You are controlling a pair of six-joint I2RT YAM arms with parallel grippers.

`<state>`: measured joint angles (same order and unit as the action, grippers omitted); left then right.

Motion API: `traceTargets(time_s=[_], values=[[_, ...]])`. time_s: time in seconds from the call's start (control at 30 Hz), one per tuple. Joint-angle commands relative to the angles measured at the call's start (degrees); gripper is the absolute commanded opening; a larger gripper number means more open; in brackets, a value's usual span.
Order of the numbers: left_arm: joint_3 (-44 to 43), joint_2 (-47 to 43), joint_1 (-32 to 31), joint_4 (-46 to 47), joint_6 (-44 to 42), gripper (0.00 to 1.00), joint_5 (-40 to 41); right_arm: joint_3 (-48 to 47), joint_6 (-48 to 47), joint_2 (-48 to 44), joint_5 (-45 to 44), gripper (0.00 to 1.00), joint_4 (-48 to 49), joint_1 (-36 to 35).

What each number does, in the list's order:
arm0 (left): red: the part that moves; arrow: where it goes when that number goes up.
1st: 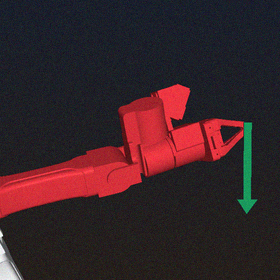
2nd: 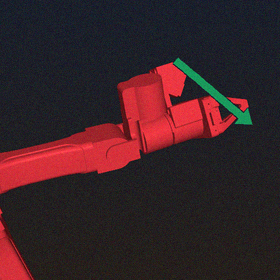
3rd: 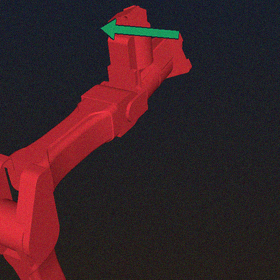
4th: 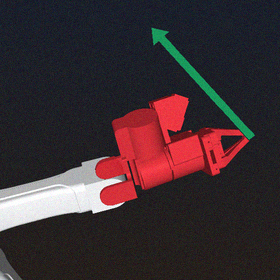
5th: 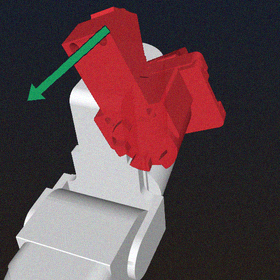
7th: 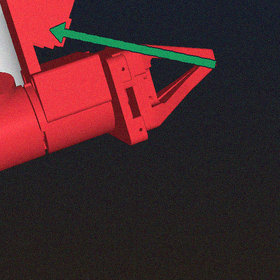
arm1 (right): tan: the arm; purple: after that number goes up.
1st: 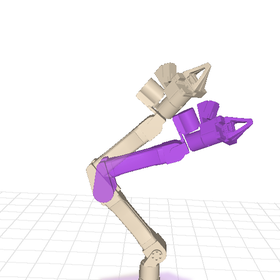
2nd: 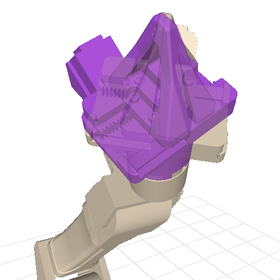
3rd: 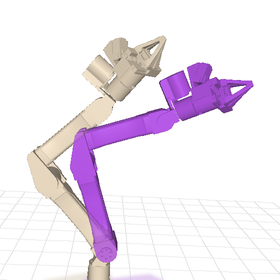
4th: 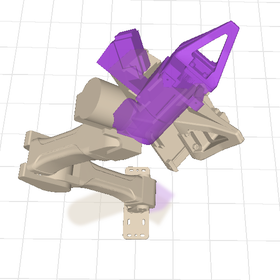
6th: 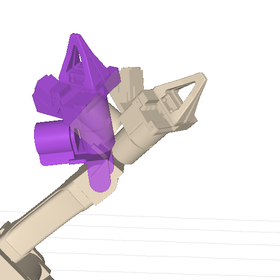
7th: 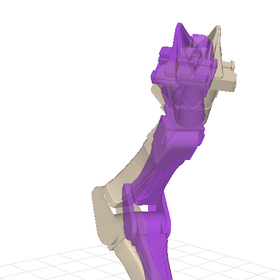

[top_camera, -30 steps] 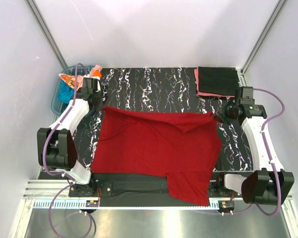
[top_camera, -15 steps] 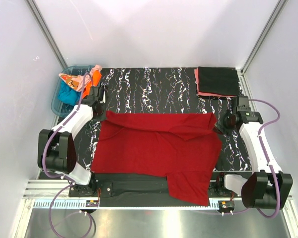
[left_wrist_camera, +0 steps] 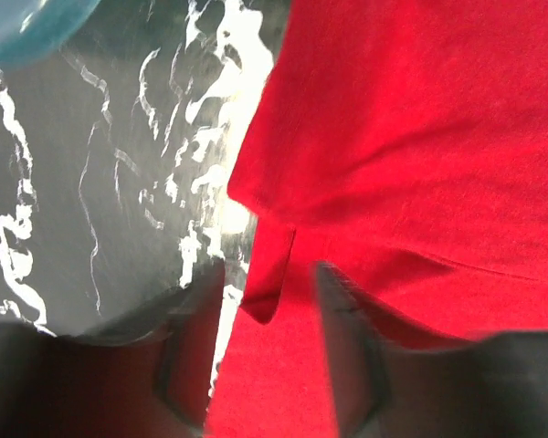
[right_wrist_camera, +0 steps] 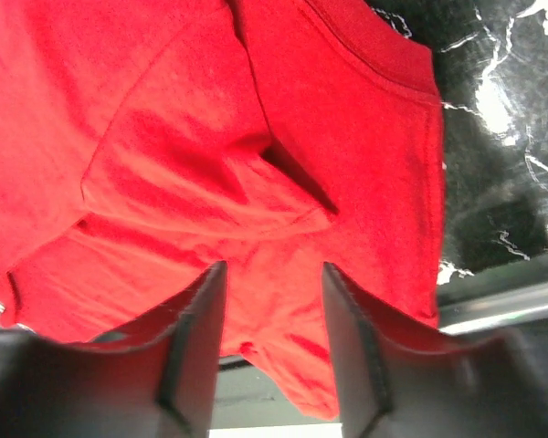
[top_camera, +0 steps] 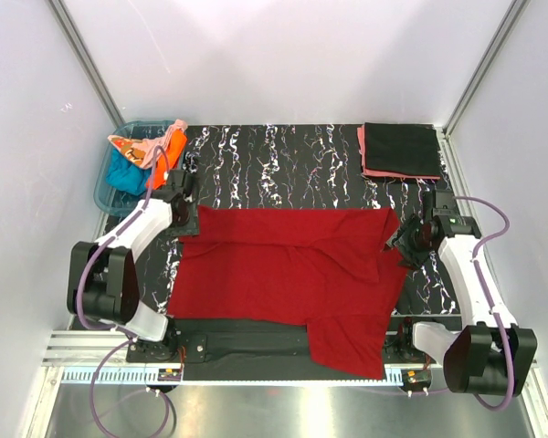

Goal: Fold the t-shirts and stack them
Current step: Fold the tshirt

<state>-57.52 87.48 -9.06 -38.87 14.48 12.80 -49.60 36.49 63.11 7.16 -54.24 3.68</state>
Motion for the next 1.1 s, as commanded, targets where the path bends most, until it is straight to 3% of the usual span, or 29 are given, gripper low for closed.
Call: traceTargets(time_s=[0.0, 0.07, 0.17, 0.3, 0.43, 0.5, 1.07], values=[[-0.5, -5.4, -0.2, -3.3, 3.4, 0.54, 3.1, -4.1, -1.6, -0.8, -0.1, 0.62, -2.0, 0.0], [-0.9, -7.9, -0.2, -3.8, 5.3, 0.59, 4.2, -6.3, -1.8, 1.7, -0.4, 0.63, 0.9, 0.4], [-2.3, -9.3, -0.2, -1.1, 6.2, 0.56, 0.5, -9.4, -1.8, 9.2, 1.3, 0.60, 7.7, 1.2], [-6.6, -3.7, -0.2, 3.3, 5.6, 0.45, -9.2, -14.8, -3.4, 22.2, 2.8, 0.58, 13.0, 1.3], [-11.3, 2.6, -0.1, 3.7, 5.2, 0.26, -12.4, -19.2, -5.2, 29.0, 2.9, 0.55, 17.0, 1.5], [-12.4, 4.2, -0.1, 4.2, 5.1, 0.24, -12.4, -20.5, -6.1, 32.1, 2.8, 0.50, 18.4, 1.5], [-16.5, 8.8, 1.1, 3.5, 5.5, 0.15, -13.0, -25.6, -11.0, 43.0, -1.5, 0.48, 18.2, 1.9]])
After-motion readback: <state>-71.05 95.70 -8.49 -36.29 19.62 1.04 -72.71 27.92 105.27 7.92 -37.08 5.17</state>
